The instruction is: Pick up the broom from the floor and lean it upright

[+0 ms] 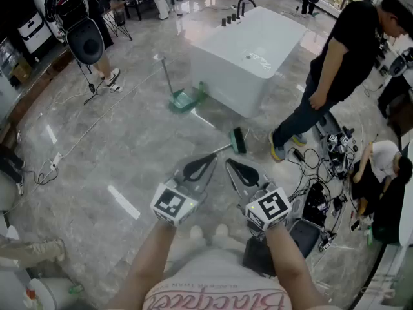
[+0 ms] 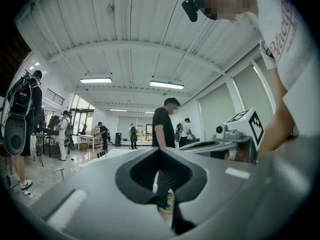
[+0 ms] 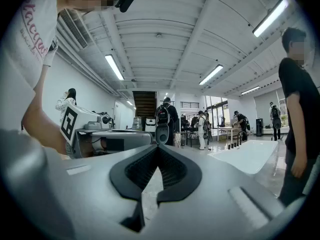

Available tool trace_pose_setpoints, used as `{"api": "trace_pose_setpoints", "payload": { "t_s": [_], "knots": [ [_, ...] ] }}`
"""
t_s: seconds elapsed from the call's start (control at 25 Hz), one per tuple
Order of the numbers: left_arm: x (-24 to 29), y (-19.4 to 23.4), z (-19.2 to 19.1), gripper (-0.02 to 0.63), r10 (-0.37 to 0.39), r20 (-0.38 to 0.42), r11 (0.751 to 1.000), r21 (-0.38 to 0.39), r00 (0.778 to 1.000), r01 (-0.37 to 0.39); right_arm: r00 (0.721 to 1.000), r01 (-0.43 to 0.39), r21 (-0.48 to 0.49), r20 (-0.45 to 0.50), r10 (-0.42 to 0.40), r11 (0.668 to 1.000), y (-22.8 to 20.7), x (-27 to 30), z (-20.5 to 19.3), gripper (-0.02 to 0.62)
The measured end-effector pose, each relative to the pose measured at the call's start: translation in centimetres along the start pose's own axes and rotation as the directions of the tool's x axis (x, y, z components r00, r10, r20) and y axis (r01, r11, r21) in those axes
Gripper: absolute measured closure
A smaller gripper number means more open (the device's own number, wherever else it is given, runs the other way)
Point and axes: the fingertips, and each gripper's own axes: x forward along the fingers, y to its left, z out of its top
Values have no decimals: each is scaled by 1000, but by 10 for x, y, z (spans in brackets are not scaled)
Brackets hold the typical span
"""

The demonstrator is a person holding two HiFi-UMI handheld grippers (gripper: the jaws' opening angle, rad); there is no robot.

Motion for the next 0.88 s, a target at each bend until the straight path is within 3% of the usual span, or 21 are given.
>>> {"api": "trace_pose_setpoints", "payload": {
  "t_s": [0.88],
  "knots": [
    [11, 4, -15, 606, 19, 2, 1000, -4, 1000, -19, 1000, 6, 38, 9, -7, 999, -18, -4, -6, 594]
  ]
}}
